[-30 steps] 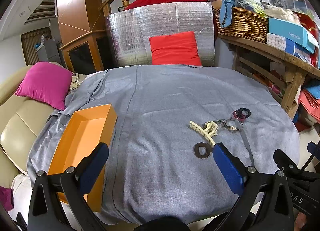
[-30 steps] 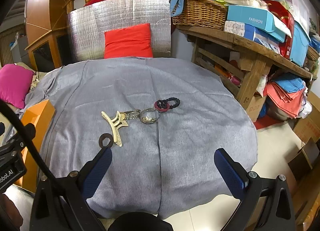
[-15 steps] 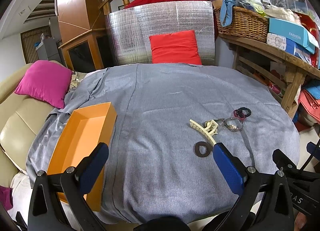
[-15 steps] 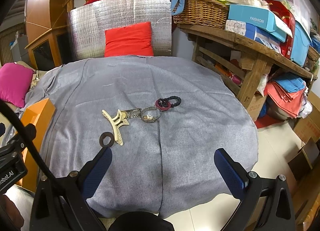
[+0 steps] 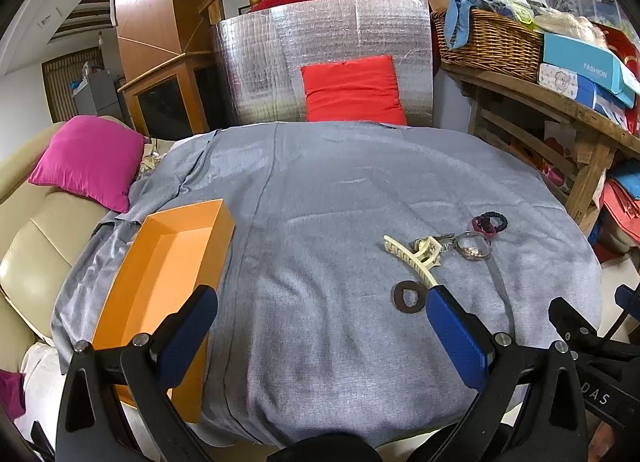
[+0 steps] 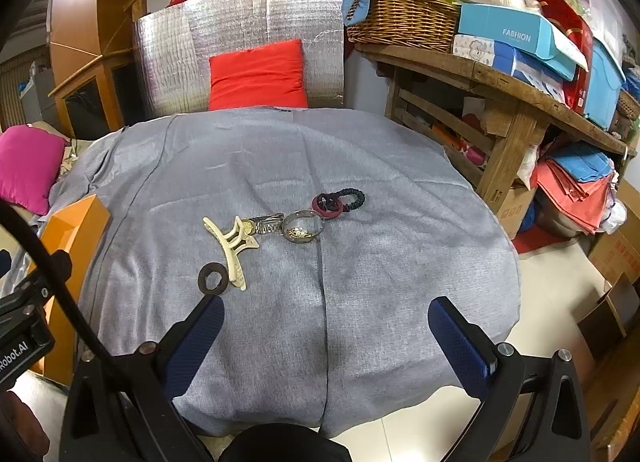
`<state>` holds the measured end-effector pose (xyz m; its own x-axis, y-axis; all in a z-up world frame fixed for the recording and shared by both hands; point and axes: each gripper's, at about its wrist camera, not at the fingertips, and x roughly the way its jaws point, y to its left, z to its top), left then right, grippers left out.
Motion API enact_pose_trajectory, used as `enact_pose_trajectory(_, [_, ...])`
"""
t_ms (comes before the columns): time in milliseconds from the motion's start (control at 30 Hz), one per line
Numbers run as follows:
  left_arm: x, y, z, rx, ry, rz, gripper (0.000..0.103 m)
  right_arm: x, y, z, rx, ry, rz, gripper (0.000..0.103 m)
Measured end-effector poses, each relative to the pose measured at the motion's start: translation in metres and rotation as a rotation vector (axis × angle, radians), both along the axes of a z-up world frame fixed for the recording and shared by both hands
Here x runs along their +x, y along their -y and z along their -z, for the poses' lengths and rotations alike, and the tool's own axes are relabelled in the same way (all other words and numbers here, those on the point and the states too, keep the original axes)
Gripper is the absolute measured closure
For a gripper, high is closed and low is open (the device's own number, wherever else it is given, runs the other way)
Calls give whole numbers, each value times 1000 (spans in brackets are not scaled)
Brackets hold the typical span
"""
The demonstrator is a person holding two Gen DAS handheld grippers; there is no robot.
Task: Organize jewelry
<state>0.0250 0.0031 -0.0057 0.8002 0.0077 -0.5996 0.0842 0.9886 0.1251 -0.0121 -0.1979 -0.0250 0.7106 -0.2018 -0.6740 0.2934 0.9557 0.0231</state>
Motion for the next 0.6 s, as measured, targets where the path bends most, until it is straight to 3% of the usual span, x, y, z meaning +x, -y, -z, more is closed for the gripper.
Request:
enact_pose_trajectory(367, [-9,-8,-7,-21,-11,-3,0,-16,10,-10,22,27,10,0])
enact_pose_trajectory(600, [-16,-23,-13,-25,-45,-22,0,-27,54,-22,174,59,5,0])
